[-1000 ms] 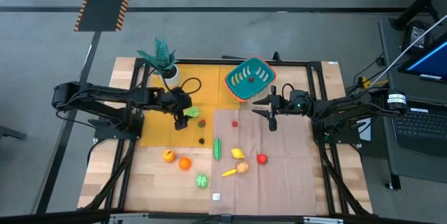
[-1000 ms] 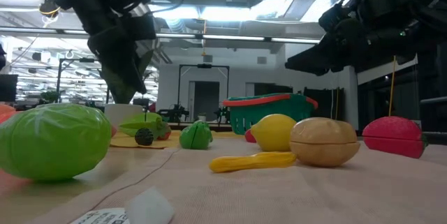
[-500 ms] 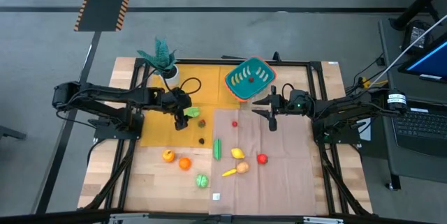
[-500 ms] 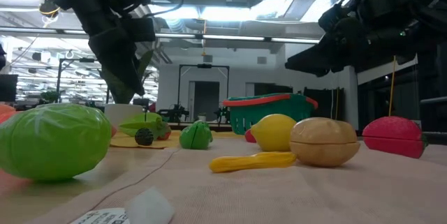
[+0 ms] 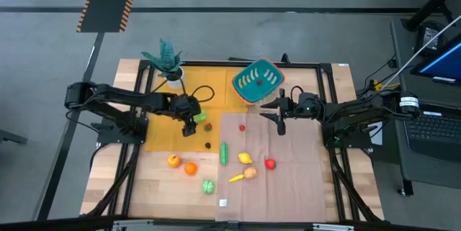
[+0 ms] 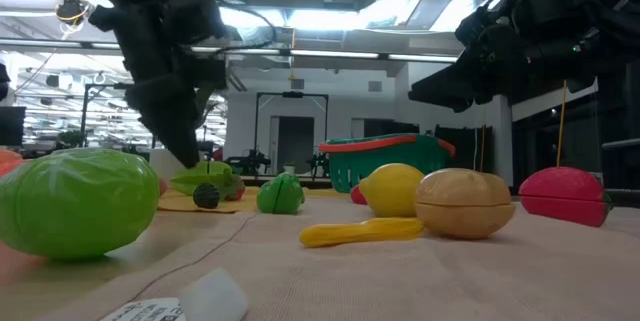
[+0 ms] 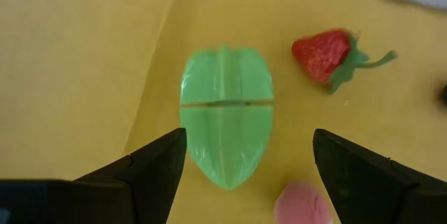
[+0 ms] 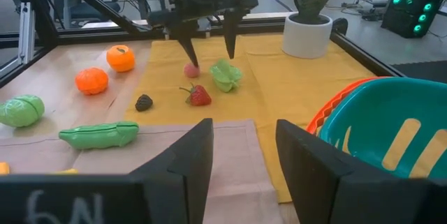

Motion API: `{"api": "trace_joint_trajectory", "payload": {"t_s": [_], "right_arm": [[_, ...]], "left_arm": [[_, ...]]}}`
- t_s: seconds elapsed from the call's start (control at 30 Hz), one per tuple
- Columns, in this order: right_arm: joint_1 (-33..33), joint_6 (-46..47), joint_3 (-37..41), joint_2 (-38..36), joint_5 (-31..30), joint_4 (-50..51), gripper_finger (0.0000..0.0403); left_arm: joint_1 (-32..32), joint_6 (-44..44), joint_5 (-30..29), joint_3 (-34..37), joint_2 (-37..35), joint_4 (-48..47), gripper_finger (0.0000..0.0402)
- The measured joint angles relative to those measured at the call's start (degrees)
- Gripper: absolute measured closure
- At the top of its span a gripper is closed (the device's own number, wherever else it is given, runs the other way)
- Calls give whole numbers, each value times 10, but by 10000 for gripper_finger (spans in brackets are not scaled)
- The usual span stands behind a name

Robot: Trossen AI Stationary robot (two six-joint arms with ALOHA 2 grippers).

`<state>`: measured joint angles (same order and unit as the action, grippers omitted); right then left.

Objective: Pick and placing Produce into tupperware
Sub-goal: Put the starfruit into the basket

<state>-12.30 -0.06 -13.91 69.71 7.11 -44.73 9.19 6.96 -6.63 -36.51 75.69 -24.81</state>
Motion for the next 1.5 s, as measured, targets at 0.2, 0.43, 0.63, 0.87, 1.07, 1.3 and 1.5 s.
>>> {"api": "trace_joint_trajectory", "payload": {"t_s": [0.2,0.43,0.63,0.87,1.07,1.3,1.5], "right_arm": [[0,-1,0,0,0,3,244],[0,-1,0,0,0,4,244],[0,-1,0,0,0,4,244],[0,-1,0,0,0,4,244],[0,0,0,0,0,4,244],[0,0,0,0,0,4,244],[0,0,0,0,0,4,244]], "left_arm": [[0,0,-8,0,31,20,99],[1,0,-16,0,38,39,99],[3,-1,-23,0,38,43,99],[3,-17,-40,0,38,43,99],[3,-30,-40,0,38,43,99],[3,-31,-40,4,38,40,99],[3,-31,-40,16,38,46,99]]}}
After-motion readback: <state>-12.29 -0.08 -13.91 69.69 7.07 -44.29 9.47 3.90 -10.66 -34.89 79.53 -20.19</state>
